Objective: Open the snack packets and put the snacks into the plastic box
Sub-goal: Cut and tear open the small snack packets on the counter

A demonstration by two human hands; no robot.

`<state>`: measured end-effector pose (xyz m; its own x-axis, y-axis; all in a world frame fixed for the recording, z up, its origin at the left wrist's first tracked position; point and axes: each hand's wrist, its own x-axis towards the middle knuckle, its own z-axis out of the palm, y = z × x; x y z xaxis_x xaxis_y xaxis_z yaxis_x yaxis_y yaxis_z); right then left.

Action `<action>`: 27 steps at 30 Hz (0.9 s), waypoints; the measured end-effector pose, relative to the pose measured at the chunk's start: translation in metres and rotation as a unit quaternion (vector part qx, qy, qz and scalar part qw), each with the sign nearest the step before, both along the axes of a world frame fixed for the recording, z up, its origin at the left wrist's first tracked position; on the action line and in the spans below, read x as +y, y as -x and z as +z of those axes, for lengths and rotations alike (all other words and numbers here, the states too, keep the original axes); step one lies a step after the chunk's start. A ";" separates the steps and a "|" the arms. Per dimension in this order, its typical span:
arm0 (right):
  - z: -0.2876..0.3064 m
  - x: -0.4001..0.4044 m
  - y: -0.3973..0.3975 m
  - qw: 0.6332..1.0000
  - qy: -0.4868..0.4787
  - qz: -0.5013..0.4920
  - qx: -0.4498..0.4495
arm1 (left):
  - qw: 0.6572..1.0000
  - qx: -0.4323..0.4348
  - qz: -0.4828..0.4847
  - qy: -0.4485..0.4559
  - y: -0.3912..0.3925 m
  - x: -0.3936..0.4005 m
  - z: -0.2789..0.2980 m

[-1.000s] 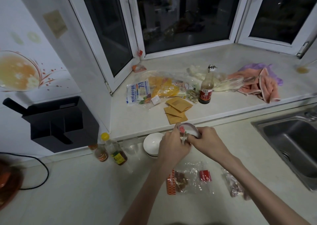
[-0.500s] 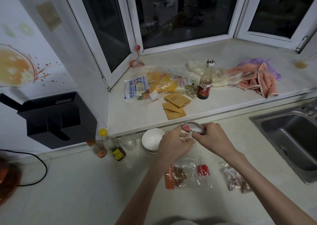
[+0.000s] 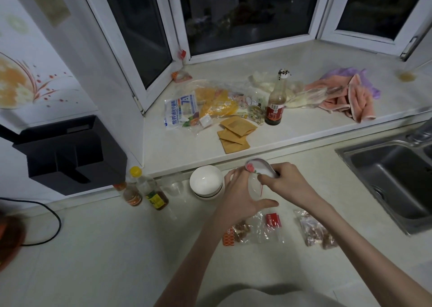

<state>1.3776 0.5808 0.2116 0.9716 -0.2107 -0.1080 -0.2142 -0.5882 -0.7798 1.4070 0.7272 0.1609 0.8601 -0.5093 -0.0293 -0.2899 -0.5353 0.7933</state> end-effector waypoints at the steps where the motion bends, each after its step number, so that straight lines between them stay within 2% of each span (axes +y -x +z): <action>1: 0.000 0.000 0.003 1.000 -0.003 0.001 0.000 | 1.000 -0.007 0.004 0.001 0.001 -0.003 -0.002; 4: -0.002 -0.003 0.010 1.000 -0.004 -0.002 0.002 | 0.998 -0.054 0.032 0.024 0.003 -0.011 -0.008; 9: -0.013 -0.010 0.025 1.000 -0.005 -0.010 0.019 | 0.997 0.029 0.034 0.071 0.011 -0.017 -0.020; 13: -0.028 -0.026 0.037 0.999 0.010 -0.022 0.025 | 0.991 0.066 0.082 0.082 0.019 -0.011 -0.035; 17: -0.060 -0.053 0.052 0.993 0.056 -0.037 0.097 | 0.971 0.180 0.125 0.091 0.018 -0.003 -0.065; 21: -0.097 -0.077 0.062 0.971 0.121 -0.050 0.200 | 0.937 0.284 0.172 0.107 0.019 0.006 -0.100; 24: -0.116 -0.087 0.063 0.951 0.157 -0.041 0.261 | 0.922 0.308 0.207 0.109 0.018 0.015 -0.123; 27: -0.136 -0.094 0.059 0.943 0.158 -0.006 0.293 | 0.939 0.258 0.225 0.030 0.018 0.032 -0.144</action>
